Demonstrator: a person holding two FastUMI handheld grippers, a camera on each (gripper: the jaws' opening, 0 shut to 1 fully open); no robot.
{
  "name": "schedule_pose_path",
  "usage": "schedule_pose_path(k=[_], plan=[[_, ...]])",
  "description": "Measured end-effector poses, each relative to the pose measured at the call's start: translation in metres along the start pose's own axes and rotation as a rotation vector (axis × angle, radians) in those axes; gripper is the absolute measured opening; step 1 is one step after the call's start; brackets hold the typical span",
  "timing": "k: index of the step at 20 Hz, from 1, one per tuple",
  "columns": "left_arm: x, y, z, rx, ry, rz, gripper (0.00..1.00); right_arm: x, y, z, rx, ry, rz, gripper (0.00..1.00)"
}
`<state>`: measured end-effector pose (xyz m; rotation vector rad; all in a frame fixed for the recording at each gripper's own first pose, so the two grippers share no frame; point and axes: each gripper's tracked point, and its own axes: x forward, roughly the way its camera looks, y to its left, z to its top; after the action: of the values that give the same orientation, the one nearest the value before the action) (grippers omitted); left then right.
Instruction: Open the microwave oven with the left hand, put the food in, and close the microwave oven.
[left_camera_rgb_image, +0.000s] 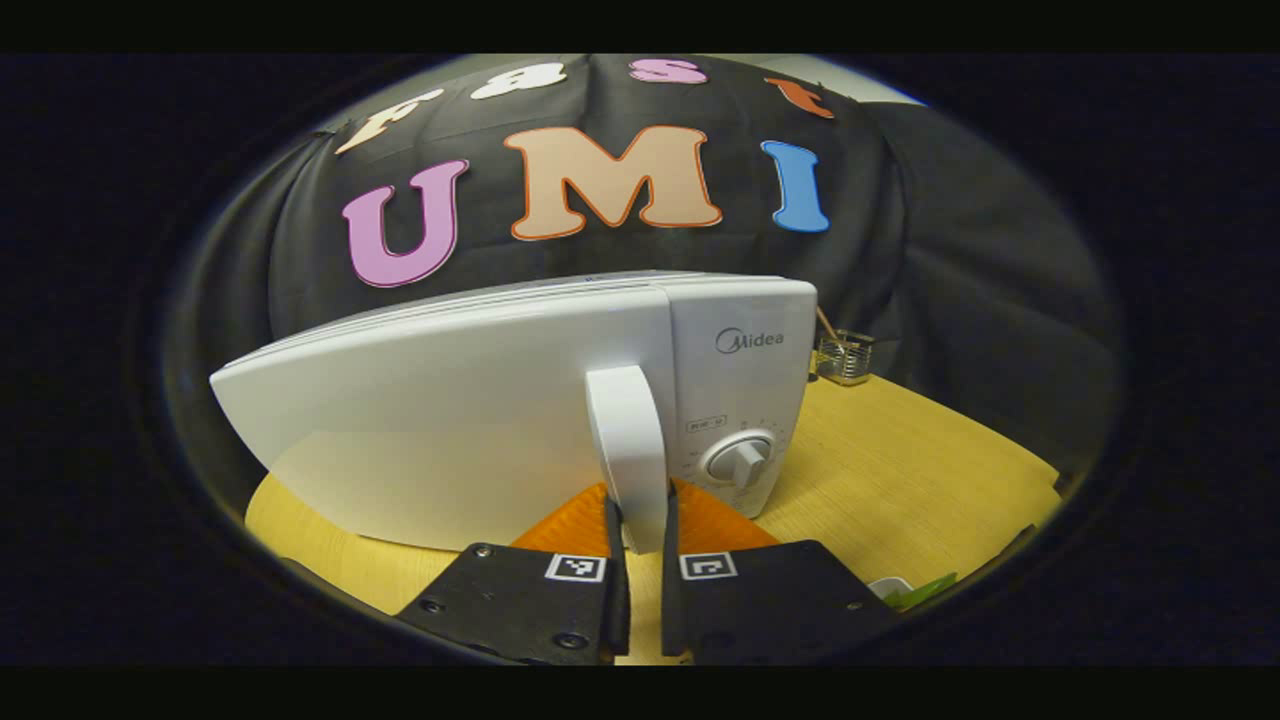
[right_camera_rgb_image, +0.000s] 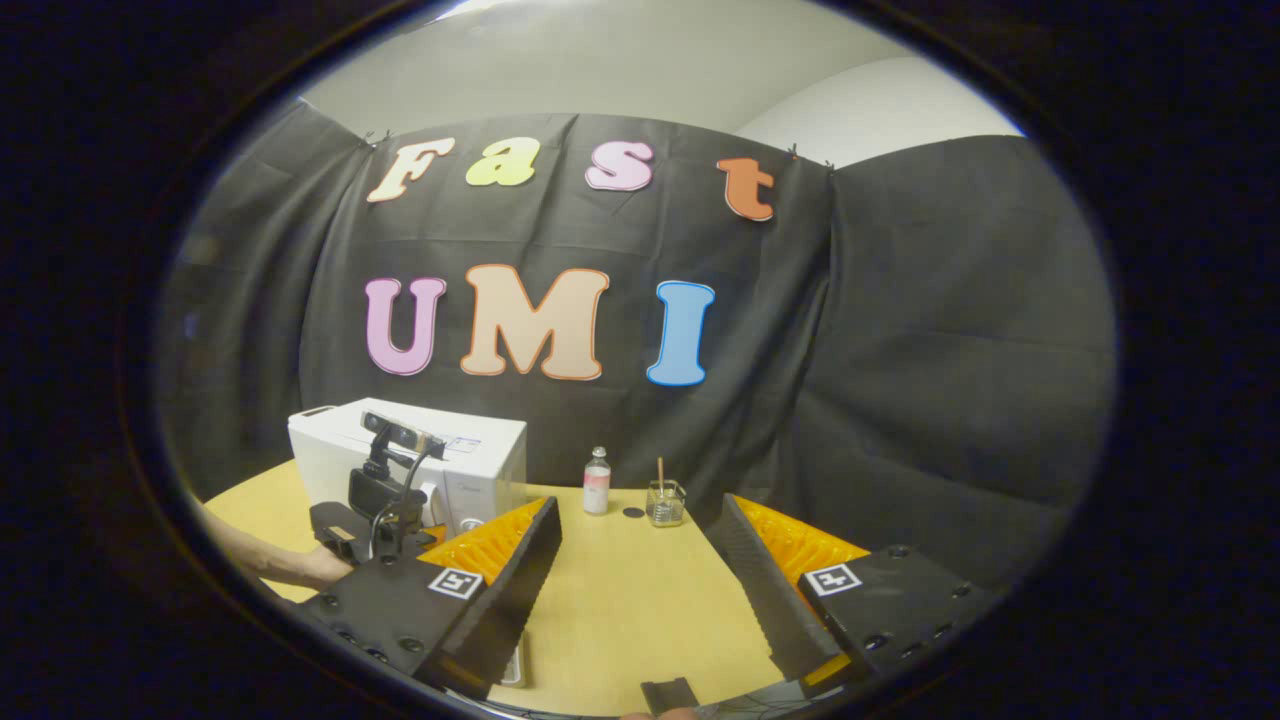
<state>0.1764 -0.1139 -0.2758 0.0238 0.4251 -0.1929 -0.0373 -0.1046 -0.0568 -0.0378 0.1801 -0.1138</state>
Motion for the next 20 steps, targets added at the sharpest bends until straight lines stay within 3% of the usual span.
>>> schedule_pose_path(k=[4,8,14,20], plan=[[-0.005,-0.002,-0.006,-0.018,0.053,-0.019,0.1,0.007,0.013,-0.001,0.004,0.004,0.031,0.97],[-0.052,-0.003,-0.019,-0.026,0.011,-0.061,0.1,0.012,0.02,0.003,0.009,-0.012,0.04,0.97],[-0.113,0.005,-0.045,-0.049,0.019,-0.136,0.1,0.019,0.051,-0.005,0.022,0.008,0.112,0.97],[-0.164,0.029,-0.069,-0.071,0.046,-0.092,0.1,0.017,0.087,-0.015,0.028,0.03,0.189,0.97]])
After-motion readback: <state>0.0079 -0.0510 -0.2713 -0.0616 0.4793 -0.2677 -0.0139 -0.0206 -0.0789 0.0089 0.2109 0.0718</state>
